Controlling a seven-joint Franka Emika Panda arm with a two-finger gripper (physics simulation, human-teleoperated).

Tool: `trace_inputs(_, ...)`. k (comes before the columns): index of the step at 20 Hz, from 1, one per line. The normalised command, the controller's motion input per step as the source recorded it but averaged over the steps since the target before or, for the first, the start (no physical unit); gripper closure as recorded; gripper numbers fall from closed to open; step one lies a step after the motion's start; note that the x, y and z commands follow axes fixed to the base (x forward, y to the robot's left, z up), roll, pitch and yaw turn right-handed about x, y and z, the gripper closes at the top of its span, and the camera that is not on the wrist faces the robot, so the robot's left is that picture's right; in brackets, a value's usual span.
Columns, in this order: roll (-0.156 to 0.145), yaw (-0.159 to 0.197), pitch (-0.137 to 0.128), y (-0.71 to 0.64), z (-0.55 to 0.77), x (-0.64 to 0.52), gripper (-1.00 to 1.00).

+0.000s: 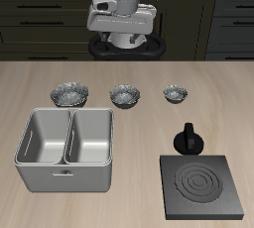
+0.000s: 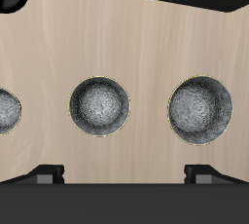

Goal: Place the largest bowl in the left side of the drainer and the medium bowl in the right side

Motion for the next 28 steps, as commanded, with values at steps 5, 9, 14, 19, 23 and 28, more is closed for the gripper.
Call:
trace_inputs(5, 0.038, 0.006, 0.037, -0.38, -0.06, 0.15, -1.00)
trace_inputs(9, 0.018, 0.037, 0.001, -0.59, -0.15, 0.20, -1.00)
trace_inputs(14, 0.029, 0.017, -0.002, -0.47, -0.07, 0.14, -1.00)
trace_inputs(19, 0.041, -0.017, 0.002, -0.33, -0.07, 0.11, -1.00)
trace_inputs(23, -0.008, 0.010, -0.003, -0.15, -0.31, 0.12, -1.00)
trace_inputs(28, 0.020, 0.020, -0.001, 0.05, -0.34, -0.05, -1.00)
